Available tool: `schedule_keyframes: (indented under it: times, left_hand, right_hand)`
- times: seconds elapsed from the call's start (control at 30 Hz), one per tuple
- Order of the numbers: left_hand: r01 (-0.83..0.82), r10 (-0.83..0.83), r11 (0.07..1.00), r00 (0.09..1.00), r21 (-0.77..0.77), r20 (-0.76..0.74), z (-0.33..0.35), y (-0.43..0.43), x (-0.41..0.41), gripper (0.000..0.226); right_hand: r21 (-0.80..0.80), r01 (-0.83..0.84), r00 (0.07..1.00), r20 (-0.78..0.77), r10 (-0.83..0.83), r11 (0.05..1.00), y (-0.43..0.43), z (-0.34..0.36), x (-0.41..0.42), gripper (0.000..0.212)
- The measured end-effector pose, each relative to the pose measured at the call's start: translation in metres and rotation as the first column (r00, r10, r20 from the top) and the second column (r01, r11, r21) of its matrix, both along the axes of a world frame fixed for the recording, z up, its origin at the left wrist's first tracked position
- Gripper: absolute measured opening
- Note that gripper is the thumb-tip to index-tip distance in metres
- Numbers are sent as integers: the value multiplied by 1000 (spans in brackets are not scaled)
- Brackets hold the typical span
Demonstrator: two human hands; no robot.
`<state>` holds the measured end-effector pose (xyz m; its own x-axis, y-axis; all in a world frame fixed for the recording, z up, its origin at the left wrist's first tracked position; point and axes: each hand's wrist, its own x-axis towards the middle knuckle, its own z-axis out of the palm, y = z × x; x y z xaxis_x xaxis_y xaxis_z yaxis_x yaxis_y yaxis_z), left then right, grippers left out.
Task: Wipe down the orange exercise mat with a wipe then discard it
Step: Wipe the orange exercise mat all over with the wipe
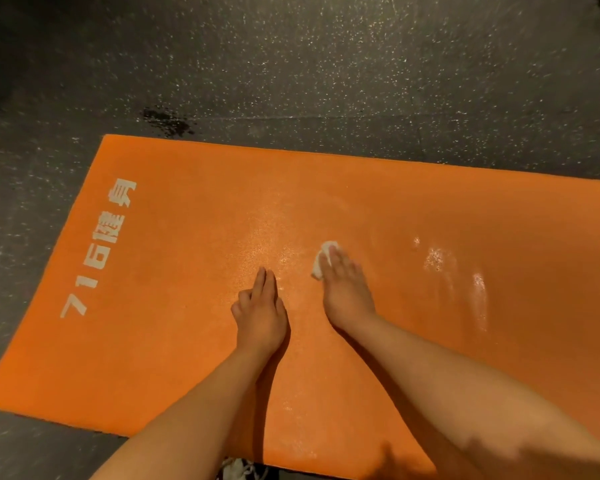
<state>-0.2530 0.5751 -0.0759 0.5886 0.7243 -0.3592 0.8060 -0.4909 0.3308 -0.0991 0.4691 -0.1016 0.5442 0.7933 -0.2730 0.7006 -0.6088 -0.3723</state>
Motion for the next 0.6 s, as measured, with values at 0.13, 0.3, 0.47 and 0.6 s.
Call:
schedule_keyframes:
  times: [0.13,0.3,0.47,0.6]
  left_hand:
    - [-94,92,995,995,45,37,-7,20,13,57]
    - [-102,101,995,993,18,55,-15,24,9,57]
    - [-74,74,997,997,-24,13,-13,24,7,59]
    - [-24,25,999,1000,-31,18,-10,21,4,57]
  right_hand:
    - [34,99,995,-34,-98,995,31,1,-7,72]
    - [139,-414,908,-7,419,899,46,-10,-12,61]
    - [-3,14,999,42,-14,1000,59,-3,17,75]
    - [51,-200,977,-63,203,978,49,10,-25,67]
